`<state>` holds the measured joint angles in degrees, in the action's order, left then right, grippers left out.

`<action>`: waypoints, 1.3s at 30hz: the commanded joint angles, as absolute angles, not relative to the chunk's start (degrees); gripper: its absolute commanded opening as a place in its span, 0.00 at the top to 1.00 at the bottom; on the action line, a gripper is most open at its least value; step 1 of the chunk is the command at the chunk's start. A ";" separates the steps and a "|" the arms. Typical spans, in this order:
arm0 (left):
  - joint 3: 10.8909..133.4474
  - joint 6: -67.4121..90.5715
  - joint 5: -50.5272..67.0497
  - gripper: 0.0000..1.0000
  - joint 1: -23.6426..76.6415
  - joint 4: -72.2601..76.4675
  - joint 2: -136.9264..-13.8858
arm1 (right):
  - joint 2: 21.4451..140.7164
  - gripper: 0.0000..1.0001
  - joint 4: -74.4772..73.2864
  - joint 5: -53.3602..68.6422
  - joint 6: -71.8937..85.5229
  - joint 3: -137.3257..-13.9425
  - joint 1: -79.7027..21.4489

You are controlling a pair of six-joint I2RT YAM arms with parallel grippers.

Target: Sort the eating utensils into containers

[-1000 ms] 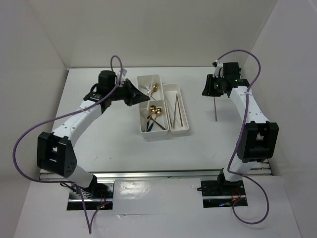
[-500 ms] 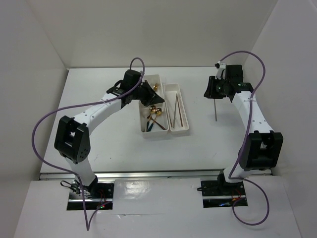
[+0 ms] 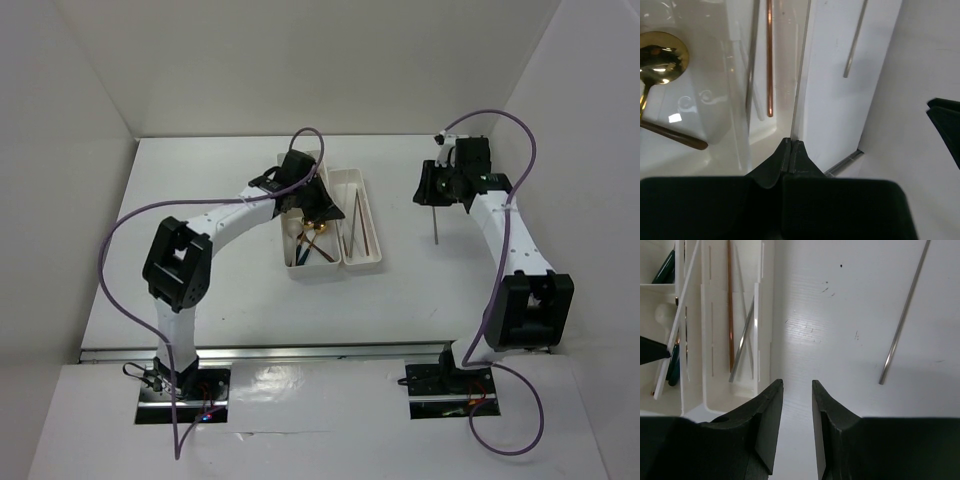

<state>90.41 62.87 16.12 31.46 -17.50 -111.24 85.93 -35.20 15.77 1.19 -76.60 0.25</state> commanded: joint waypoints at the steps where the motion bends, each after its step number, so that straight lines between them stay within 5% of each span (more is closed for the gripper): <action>1: 93.68 60.56 14.60 1.00 32.07 -16.88 -113.89 | 81.92 0.63 -35.07 15.21 1.32 -74.19 0.00; 11: 99.13 60.03 15.37 1.00 32.61 -15.04 -120.32 | 80.16 0.58 -35.60 12.84 -1.05 -72.25 0.53; 13: 99.14 60.03 15.38 0.90 32.61 -14.50 -121.20 | 80.16 0.57 -35.60 12.31 -1.05 -72.25 0.53; 16: 99.67 58.72 16.00 0.61 32.61 -13.80 -121.20 | 79.63 0.55 -35.60 11.60 -1.05 -70.93 0.53; 20: 99.67 55.29 15.29 0.44 32.61 -13.27 -119.27 | 79.63 0.55 -34.28 10.46 -1.58 -69.79 1.05; 30: 100.90 40.10 9.50 0.41 30.85 -14.68 -103.81 | 84.28 0.58 -25.23 7.39 -3.25 -63.02 4.65; 34: 102.22 29.13 4.59 0.21 28.66 -17.22 -95.91 | 89.90 0.61 -22.24 5.02 -1.50 -63.54 4.66; 39: 99.32 18.48 1.24 0.09 23.66 -21.68 -86.76 | 97.80 0.63 -20.57 3.96 -1.49 -65.91 5.19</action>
